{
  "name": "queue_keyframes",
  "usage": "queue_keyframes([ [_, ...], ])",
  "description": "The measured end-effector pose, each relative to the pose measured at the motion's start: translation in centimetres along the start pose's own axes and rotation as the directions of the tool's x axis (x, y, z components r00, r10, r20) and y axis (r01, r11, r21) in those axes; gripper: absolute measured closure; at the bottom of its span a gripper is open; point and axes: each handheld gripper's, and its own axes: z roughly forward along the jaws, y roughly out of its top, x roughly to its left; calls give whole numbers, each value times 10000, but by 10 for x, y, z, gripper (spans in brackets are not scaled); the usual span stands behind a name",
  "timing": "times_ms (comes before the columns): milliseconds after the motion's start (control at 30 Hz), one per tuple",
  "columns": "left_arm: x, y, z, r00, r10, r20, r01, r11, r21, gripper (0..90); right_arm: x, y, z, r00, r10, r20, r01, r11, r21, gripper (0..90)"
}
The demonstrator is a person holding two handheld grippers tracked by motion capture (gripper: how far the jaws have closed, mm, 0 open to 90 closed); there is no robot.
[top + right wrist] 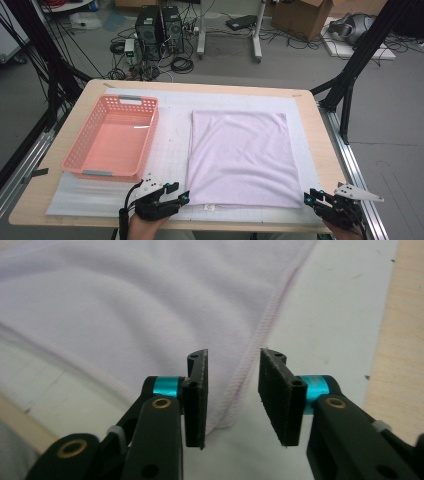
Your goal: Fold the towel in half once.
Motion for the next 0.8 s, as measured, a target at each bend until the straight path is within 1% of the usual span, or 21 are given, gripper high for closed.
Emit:
queue_keyframes([
  [67,4,2,5,9996,-240,-110,242,9996,128,460,-3,-1,9,9997,225,101,-227,9995,239,600],
  [100,4,3,9,9993,-324,-171,330,9988,361,460,-3,-1,14,9994,343,42,-344,9987,364,600],
  [167,4,1,16,9989,-457,-88,463,9954,840,444,-1,-1,23,9995,321,36,-323,9969,713,607],
  [200,3,0,19,9990,-445,-90,452,9922,1161,445,2,-2,24,9995,200,225,-215,9972,721,647],
  [233,1,-1,22,9991,-406,-101,415,9908,1287,440,4,-2,24,9994,68,342,-93,9973,725,696],
  [267,-1,-2,22,9995,-296,-99,306,9920,1224,429,4,-2,23,9997,87,214,-105,9966,820,801],
  [300,-2,-2,23,9997,-217,-117,230,9915,1278,435,4,-2,23,9997,248,-71,-241,9962,831,833],
  [333,-3,-2,23,9998,-201,-50,206,9911,1316,462,5,-3,22,9995,314,-63,-307,9957,875,845],
  [367,-5,-4,24,10000,-54,51,47,9899,1415,560,5,-2,22,9995,319,-71,-311,9955,895,854],
  [400,-9,-6,24,9992,352,-168,-326,9904,1343,648,5,-2,21,9994,331,-120,-318,9945,996,859],
  [433,-11,-7,24,9980,574,-280,-526,9872,1505,747,5,-2,21,9994,318,-128,-304,9948,968,863],
  [467,-11,-6,23,9992,336,-208,-298,9867,1600,844,5,-2,20,9993,328,-198,-307,9945,999,866],
  [500,-11,-6,22,9995,209,-227,-169,9862,1646,852,6,-3,18,9993,299,-232,-274,9947,989,868],
  [533,-10,-6,19,9996,177,-231,-136,9859,1666,855,6,-4,15,9992,268,-283,-239,9948,991,868],
  [633,-7,-8,6,9999,-141,9,137,9860,1660,858,7,-7,4,9977,366,-569,-314,9954,900,870],
  [700,-8,-11,-4,9995,-176,262,128,9849,1726,857,9,-9,-4,9960,450,-767,-382,9955,869,871],
  [767,-11,-15,-13,9987,-125,503,34,9840,1779,856,13,-12,-11,9947,444,-930,-361,9954,890,870],
  [800,-12,-18,-16,9977,-51,677,-75,9829,1838,854,16,-14,-15,9943,420,-985,-326,9949,952,870],
])
